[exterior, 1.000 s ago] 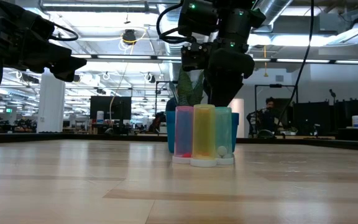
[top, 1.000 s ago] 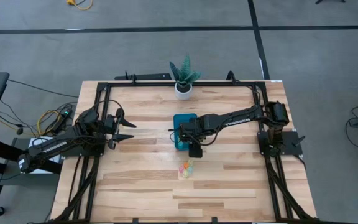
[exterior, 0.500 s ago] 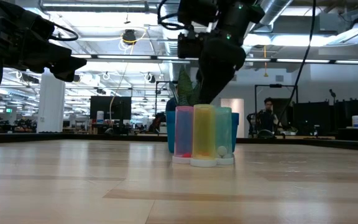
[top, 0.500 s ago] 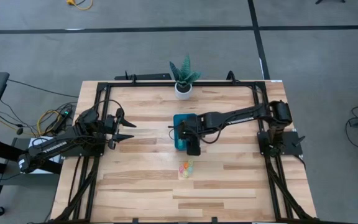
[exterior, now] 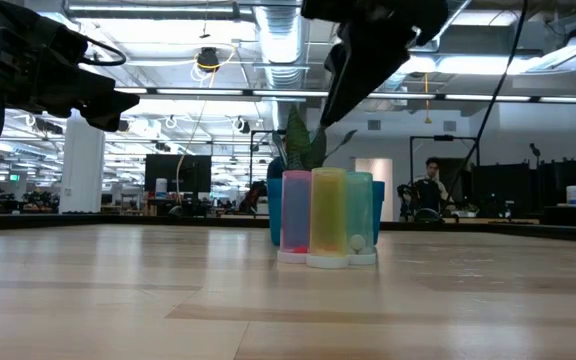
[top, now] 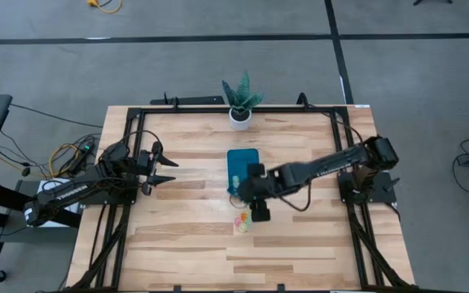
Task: Pick and place pill bottles into a basket
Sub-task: Put the yellow pill bottle into the blue container
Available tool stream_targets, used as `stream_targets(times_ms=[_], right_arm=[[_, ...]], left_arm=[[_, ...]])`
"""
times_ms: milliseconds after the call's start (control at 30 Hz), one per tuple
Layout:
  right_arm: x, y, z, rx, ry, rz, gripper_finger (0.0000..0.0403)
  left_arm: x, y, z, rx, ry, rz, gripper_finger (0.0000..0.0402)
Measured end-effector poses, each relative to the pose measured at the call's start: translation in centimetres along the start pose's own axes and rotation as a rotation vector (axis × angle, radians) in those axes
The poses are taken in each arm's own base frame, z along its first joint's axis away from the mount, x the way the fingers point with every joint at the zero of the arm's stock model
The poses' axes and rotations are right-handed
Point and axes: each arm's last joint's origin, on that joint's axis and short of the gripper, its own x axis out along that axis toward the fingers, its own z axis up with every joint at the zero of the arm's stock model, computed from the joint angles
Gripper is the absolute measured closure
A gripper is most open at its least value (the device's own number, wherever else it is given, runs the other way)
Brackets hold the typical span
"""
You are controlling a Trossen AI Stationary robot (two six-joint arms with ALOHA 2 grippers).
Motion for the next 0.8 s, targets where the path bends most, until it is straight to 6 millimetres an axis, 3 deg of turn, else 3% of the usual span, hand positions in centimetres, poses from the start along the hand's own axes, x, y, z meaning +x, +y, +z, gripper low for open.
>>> stream_targets(times_ms=[267,400,667,800], right_arm=[[1.0,3.8,0.0,-0.001,0.014,0.023,0.0231],[0.8,5.2,0.9,-0.014,-0.017,0.040,0.0237],[0.5,5.4,-0.4,0.005,0.121,0.027,0.0244],[0.4,5.7,-0.8,-0.080,0.151,0.026,0.0246]], left_arm=[[0.0,0.0,0.0,0.000,0.000,0.000,0.0189],[0.0,0.0,0.0,0.000,0.000,0.000,0.0189],[0.0,0.0,0.0,0.000,0.000,0.000,0.0189],[0.0,0.0,0.0,0.000,0.000,0.000,0.0189]])
